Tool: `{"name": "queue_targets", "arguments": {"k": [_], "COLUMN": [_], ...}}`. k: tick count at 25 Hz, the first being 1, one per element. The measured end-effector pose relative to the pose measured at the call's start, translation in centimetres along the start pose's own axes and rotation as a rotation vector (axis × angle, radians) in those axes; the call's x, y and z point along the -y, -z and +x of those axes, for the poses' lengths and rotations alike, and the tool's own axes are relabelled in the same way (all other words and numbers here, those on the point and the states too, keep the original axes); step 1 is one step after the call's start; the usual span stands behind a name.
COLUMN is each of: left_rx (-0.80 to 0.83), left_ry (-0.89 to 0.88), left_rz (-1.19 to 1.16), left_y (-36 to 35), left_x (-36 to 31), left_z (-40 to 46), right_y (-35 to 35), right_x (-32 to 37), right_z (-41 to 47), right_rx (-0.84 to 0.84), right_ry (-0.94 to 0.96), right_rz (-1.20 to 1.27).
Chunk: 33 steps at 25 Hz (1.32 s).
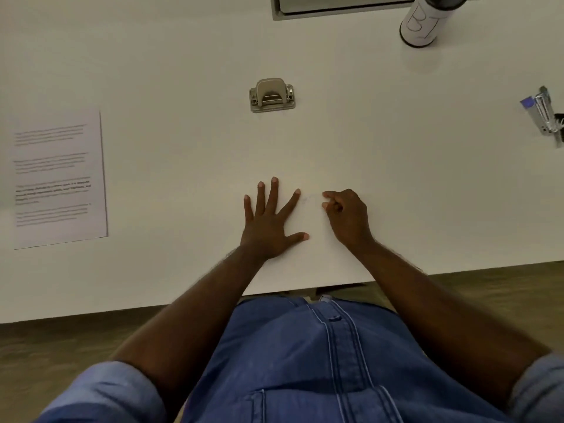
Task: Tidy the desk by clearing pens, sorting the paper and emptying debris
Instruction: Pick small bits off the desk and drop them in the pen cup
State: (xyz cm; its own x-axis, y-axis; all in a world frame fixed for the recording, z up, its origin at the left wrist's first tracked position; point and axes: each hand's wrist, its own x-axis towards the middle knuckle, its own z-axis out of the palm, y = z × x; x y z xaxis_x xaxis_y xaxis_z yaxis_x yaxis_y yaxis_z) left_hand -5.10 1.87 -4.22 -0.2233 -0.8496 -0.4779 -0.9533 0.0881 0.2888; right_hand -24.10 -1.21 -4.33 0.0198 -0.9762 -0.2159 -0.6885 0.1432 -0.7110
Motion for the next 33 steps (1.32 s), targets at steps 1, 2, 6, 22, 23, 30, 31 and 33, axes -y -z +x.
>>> {"name": "queue_targets", "arguments": {"k": [1,2,6,22,23,30,31,33], "left_rx": [0.004,0.011,-0.019,-0.148,-0.141,-0.153,-0.154,-0.157], "left_ry": [-0.003,-0.014,-0.002,0.125,0.116,0.084,0.079,0.070], "left_rz": [0.008,0.009,-0.097,-0.178,-0.173,-0.172,-0.169,-0.165], "left_y": [0.0,0.0,0.7,2.0,2.0,2.4,2.4,2.5], "left_x": [-0.1,-0.1,1.3,7.7,7.7,7.8,7.8,7.8], "left_z": [0.0,0.0,-0.6,-5.2,-5.2,-4.7,-4.6,-4.4], "right_y": [-0.4,-0.7,-1.9,-3.5,-3.1,-2.6,-2.6,-2.9], "right_x": [-0.4,-0.8,-0.2,2.3,2.4,3.1,3.5,4.0], "right_z": [-0.6,-1.2,-2.3,1.5,1.8,2.1,2.2,2.0], "right_rx": [-0.007,-0.018,-0.038,-0.140,-0.112,0.316,0.338,0.288], "right_ry": [0.042,0.092,0.160,0.086,0.127,0.242,0.231,0.304], "right_rz": [-0.037,-0.097,-0.358,0.088,0.097,-0.413,-0.490,-0.621]}}
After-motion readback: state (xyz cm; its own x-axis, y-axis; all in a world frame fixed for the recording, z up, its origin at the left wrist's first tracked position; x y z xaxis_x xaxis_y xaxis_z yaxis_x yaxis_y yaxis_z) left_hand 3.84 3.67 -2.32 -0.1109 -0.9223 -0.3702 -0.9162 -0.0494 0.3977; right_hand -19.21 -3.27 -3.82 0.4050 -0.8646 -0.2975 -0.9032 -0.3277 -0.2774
